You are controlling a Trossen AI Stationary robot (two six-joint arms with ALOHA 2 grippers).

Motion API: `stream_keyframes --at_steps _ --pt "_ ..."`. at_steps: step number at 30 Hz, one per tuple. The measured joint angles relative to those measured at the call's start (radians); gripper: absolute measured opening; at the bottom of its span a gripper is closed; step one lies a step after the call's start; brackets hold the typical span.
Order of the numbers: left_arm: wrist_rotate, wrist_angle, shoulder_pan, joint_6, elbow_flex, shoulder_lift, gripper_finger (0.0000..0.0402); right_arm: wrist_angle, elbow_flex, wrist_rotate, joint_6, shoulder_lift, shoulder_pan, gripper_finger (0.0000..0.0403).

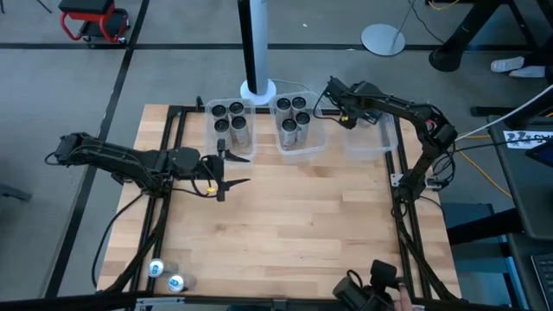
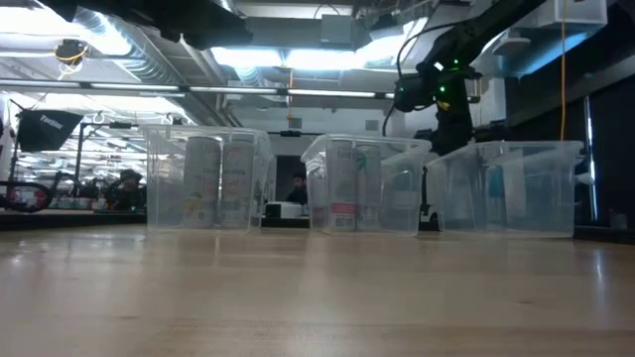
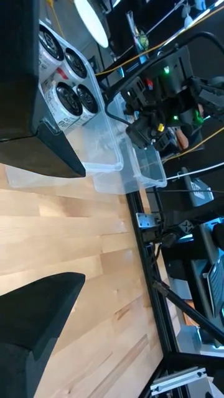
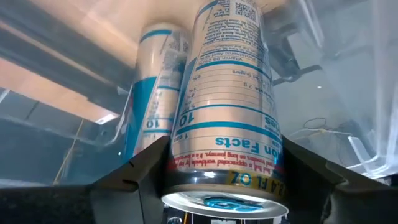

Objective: Sort soda cans
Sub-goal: Put the far right white and blue soda can into the right transparent bin

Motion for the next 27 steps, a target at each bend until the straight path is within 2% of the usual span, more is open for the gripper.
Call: stream_keyframes --at_steps 6,12,15,27 --pt "0.0 0.0 0.0 0.0 0.0 0.0 0.0251 0.012 -0.002 -0.031 0.003 0.001 0.0 0.0234" --pt "0.0 0.0 0.0 -0.001 0.0 0.0 0.0251 0.023 -0.004 -0.029 0.023 0.003 0.001 0.0324" --pt "0.0 -0.001 0.0 -0.006 0.0 0.0 0.0251 0.026 -0.004 -0.032 0.029 0.003 -0.005 0.0339" --pt "0.0 -0.003 0.0 -0.003 0.0 0.0 0.0251 -0.008 -0.008 0.018 0.04 -0.044 -0.005 0.0278"
